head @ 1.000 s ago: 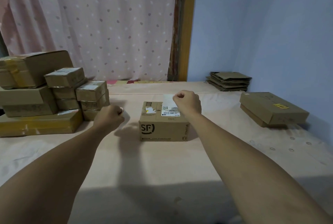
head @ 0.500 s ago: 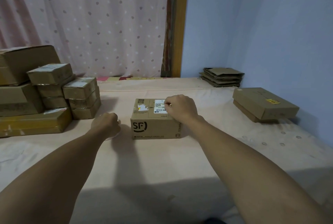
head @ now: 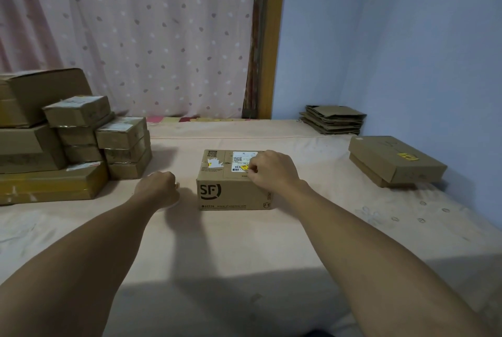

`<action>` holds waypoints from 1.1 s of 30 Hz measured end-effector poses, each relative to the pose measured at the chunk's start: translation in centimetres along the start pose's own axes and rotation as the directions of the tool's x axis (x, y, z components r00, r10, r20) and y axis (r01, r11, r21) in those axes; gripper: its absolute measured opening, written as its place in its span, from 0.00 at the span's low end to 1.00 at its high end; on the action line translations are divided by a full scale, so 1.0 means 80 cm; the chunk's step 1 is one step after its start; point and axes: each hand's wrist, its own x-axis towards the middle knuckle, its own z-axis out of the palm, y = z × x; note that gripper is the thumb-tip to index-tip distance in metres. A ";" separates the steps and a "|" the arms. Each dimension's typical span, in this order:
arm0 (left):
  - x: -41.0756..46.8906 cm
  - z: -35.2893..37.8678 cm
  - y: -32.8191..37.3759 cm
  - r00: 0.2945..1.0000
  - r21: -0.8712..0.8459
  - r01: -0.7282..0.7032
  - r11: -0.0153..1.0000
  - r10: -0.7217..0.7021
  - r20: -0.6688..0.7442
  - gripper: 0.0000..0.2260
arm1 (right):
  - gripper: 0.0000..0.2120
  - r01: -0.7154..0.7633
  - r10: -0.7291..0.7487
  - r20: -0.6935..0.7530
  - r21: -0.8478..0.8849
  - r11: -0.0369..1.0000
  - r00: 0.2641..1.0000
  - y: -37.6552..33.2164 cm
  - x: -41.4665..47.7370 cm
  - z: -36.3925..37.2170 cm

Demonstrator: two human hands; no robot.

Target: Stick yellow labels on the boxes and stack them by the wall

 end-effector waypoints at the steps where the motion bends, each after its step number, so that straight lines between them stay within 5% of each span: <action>1: 0.000 -0.001 0.000 1.000 0.002 0.002 1.000 -0.002 0.004 0.12 | 0.15 -0.003 0.003 0.003 0.001 1.000 1.000 -0.002 -0.001 0.001; 8: -0.003 -0.015 -0.003 1.000 -0.051 0.009 0.999 -0.008 0.012 0.13 | 0.13 -0.062 0.067 -0.068 0.071 0.996 0.995 -0.008 -0.001 -0.001; 15: 0.004 -0.047 0.031 0.975 -0.522 -0.026 0.853 -0.093 -0.201 0.10 | 0.11 -0.185 0.242 -0.126 0.354 0.917 0.962 -0.019 0.016 -0.011; 19: 0.017 -0.050 0.066 0.995 -0.746 0.095 0.659 -0.091 0.046 0.25 | 0.09 -0.320 0.430 -0.105 0.516 0.795 0.897 -0.018 0.022 -0.008; 23: 0.011 -0.038 0.086 0.952 -0.703 0.239 0.670 -0.020 0.305 0.30 | 0.08 -0.423 0.599 -0.046 0.664 0.616 0.799 0.005 0.024 -0.001; 27: 0.022 -0.045 0.076 0.939 -0.727 0.216 0.652 0.065 0.338 0.25 | 0.06 -0.410 0.668 0.007 0.794 0.448 0.744 0.025 0.023 0.000; 33: 0.032 -0.034 0.075 0.891 -0.860 0.124 0.495 0.326 0.317 0.19 | 0.04 -0.346 0.565 0.018 0.806 0.479 0.825 0.053 0.024 0.003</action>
